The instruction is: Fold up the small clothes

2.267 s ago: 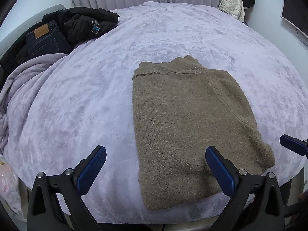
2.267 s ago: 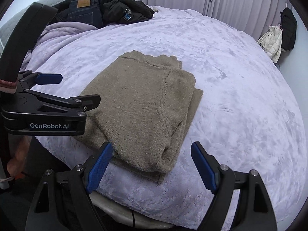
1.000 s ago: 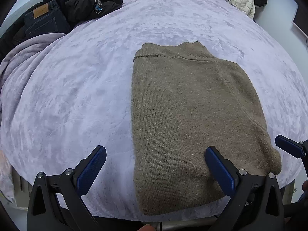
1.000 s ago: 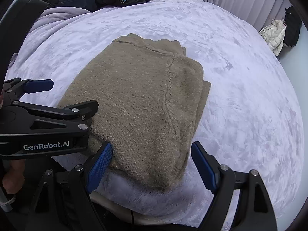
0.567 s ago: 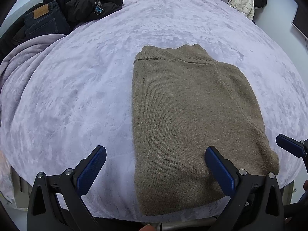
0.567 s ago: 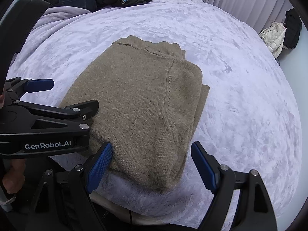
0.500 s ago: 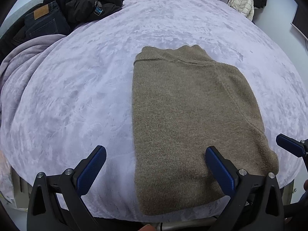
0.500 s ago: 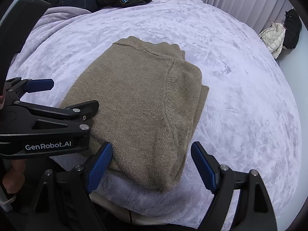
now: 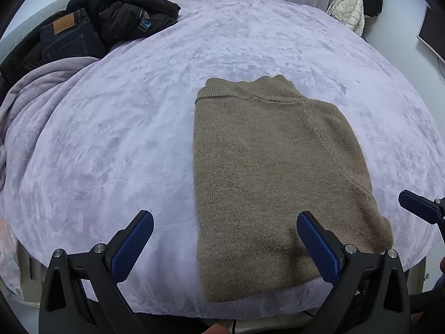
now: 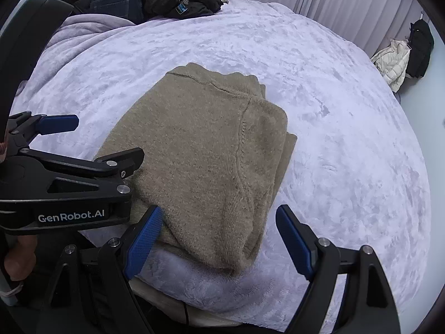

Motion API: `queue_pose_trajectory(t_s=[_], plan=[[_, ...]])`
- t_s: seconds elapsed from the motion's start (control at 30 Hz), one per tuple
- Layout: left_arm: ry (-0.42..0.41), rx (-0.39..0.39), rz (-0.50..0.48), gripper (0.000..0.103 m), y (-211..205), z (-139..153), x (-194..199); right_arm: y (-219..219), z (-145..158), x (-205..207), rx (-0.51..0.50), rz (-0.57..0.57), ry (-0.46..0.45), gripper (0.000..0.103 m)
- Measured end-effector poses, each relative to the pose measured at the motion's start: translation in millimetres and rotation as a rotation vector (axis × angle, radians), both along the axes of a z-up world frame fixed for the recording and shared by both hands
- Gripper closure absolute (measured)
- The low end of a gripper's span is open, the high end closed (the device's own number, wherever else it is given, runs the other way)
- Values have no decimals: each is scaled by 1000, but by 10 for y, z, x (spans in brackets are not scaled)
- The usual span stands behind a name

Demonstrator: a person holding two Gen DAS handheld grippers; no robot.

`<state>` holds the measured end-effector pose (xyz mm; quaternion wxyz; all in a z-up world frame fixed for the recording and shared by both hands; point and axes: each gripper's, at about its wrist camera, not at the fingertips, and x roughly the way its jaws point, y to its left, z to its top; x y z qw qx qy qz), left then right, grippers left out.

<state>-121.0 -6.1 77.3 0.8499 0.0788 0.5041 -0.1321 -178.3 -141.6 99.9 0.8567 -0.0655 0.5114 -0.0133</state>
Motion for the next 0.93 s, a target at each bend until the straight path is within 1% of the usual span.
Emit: queue_pose_trajectory(t_s=[0.2,0.47,0.6,0.8,0.93], plan=[[-12,-1,4,0,3,55,-33,-9,52,-20,-6,10,-20,17],[-24,7,-9,0,-45,146,-72,-45,112,-42,10,27,-52,17],[-32,28,-4,0,-90,183,-86,-67,131,-53,25,40,-68,17],[-31,46,-17,0,-252,232,-111,-164,155,-73,57,50,-102,17],[-16,44,-59,0,-522,272,-109,-364,162,-134,82,31,-130,17]])
